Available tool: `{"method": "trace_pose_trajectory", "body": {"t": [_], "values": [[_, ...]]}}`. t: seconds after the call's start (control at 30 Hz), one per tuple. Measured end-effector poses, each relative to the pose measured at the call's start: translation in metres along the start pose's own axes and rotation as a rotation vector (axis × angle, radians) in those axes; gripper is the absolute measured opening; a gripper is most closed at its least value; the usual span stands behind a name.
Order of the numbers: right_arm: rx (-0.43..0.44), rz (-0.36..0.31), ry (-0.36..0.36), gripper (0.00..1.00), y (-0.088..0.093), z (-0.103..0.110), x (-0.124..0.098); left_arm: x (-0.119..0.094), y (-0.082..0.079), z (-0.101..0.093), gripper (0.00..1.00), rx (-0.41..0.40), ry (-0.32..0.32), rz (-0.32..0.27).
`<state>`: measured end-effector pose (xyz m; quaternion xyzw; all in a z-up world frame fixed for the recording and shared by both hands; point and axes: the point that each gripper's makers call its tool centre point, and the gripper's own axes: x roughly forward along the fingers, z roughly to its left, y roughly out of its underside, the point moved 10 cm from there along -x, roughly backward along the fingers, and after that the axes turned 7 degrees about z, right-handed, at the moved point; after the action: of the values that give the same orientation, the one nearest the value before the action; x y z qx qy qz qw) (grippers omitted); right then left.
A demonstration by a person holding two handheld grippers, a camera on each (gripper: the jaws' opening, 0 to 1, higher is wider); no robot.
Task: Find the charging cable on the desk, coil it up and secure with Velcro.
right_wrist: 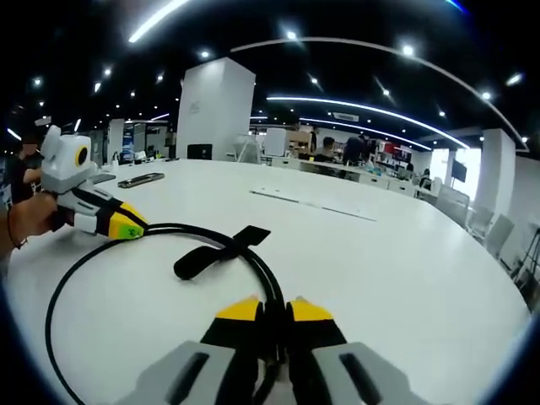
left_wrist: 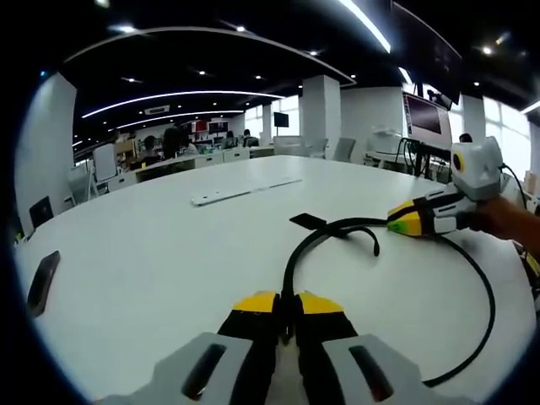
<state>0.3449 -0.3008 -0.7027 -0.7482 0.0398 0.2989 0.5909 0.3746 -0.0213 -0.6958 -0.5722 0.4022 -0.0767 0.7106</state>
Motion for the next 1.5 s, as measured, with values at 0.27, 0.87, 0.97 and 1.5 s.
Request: {"method": "trace_pose_trajectory", "body": {"t": [0.27, 0.87, 0.97, 1.5], "values": [[-0.001, -0.002, -0.001, 0.13, 0.0004, 0.0003, 0.0003, -0.0001, 0.0008, 0.0002, 0.08, 0.003, -0.002, 0.001], [-0.002, -0.001, -0.004, 0.13, 0.0002, 0.0005, 0.0007, -0.0003, 0.0002, 0.0007, 0.08, 0.012, -0.003, 0.006], [-0.002, -0.001, -0.003, 0.13, 0.0003, 0.0009, 0.0007, -0.0005, 0.0004, 0.0010, 0.08, 0.013, -0.002, 0.006], [0.000, 0.004, -0.004, 0.13, -0.0002, 0.0008, 0.0015, -0.0002, 0.0001, 0.0013, 0.08, 0.020, -0.001, 0.007]]}}
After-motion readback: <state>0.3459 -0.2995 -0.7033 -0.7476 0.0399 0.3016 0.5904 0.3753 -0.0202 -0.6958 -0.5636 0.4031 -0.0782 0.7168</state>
